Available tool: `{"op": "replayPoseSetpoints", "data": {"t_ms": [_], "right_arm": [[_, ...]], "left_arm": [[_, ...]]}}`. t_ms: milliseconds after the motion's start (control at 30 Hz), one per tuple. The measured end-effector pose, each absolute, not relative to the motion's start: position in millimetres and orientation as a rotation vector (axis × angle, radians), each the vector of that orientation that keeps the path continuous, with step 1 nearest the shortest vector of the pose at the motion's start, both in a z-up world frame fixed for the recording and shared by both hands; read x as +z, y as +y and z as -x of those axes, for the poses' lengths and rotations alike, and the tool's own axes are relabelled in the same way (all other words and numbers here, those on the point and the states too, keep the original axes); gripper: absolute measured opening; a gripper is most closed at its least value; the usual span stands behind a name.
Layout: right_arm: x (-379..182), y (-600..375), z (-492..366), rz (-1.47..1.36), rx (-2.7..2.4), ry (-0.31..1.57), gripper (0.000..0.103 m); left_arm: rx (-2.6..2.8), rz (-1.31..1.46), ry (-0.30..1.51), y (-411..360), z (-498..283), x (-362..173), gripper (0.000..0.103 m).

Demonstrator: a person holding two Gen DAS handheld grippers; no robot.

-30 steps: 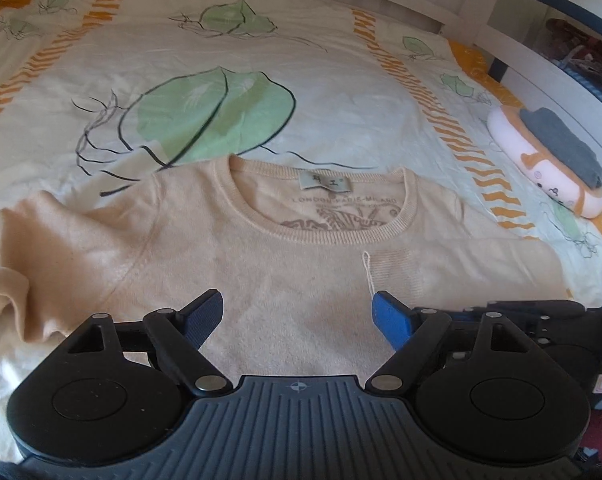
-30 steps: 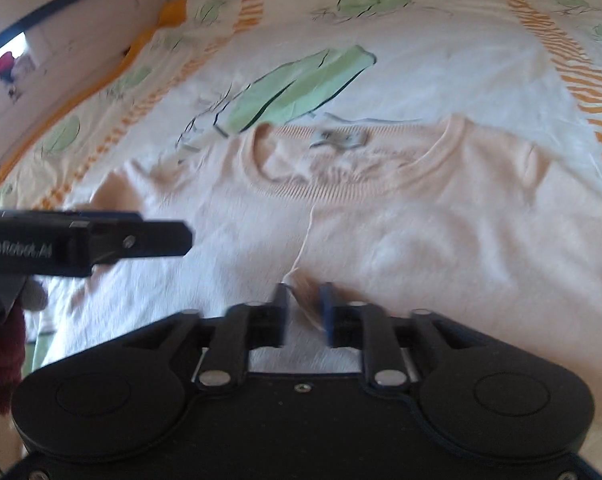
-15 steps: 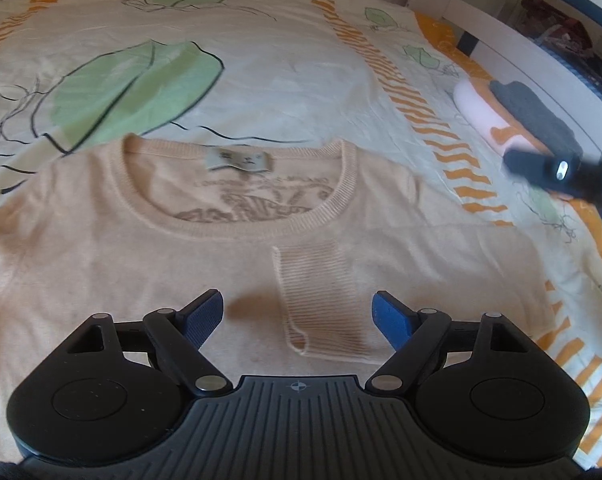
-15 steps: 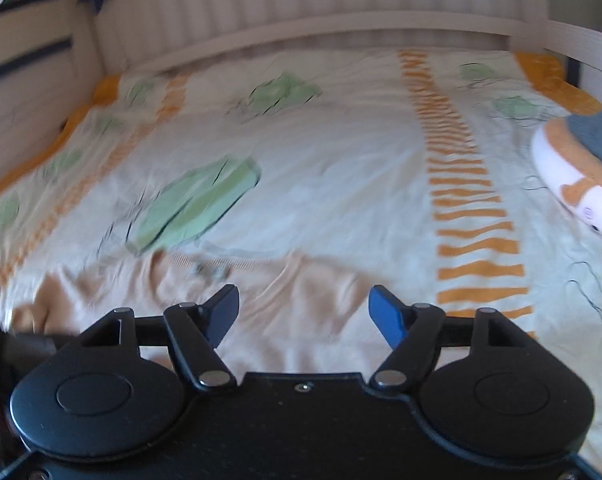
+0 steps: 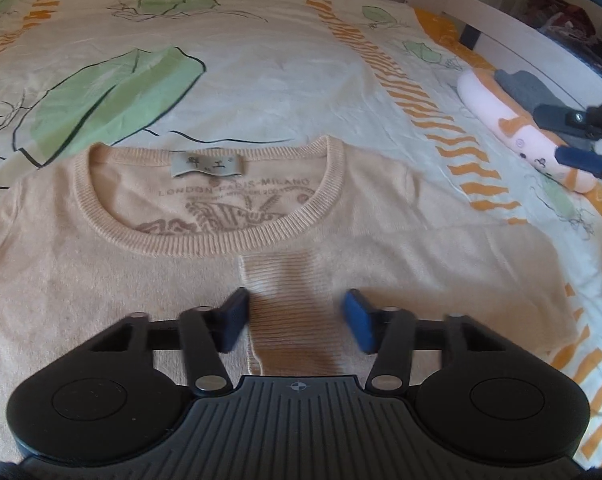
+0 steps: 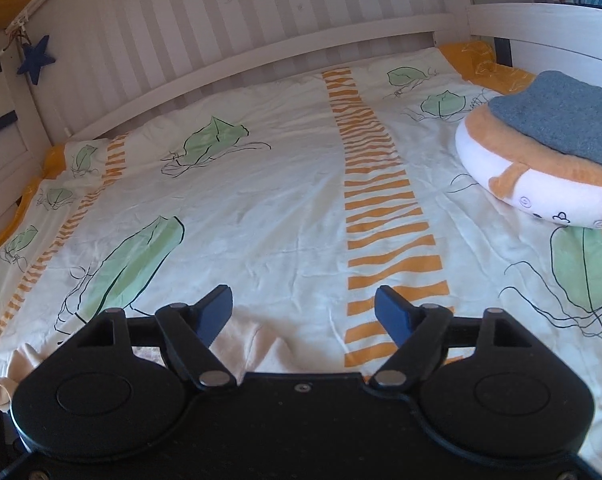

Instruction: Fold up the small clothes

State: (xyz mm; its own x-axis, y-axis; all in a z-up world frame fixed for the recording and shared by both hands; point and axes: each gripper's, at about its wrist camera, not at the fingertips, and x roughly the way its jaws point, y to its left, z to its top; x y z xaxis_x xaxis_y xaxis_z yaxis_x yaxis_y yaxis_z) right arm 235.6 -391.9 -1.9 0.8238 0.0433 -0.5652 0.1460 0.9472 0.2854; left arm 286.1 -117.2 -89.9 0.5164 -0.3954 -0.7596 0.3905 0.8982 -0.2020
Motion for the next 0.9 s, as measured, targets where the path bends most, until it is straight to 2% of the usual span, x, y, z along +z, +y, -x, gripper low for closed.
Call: {"op": "replayPoseSetpoints", "data": {"t_ms": [33, 100, 200, 600, 900], "right_arm": [[-3, -394, -236, -0.336, -0.058, 0.611, 0.080], [-6, -397, -237, -0.361, -0.060, 0.623, 0.080], [-9, -403, -238, -0.376, -0.074, 0.641, 0.080], [-20, -411, -241, -0.422, -0.085, 0.696, 0.082], [-29, -411, -244, -0.416, -0.097, 0.734, 0.082]], "left_arm": [[-0.470, 0.018, 0.912, -117, -287, -89, 0.035], [-0.459, 0.039, 0.907, -116, -288, -86, 0.014], [-0.444, 0.067, 0.872, -112, -286, -76, 0.009], [-0.407, 0.039, 0.612, -48, -273, 20, 0.009], [-0.274, 0.041, 0.664, 7, -293, -2, 0.009]]}}
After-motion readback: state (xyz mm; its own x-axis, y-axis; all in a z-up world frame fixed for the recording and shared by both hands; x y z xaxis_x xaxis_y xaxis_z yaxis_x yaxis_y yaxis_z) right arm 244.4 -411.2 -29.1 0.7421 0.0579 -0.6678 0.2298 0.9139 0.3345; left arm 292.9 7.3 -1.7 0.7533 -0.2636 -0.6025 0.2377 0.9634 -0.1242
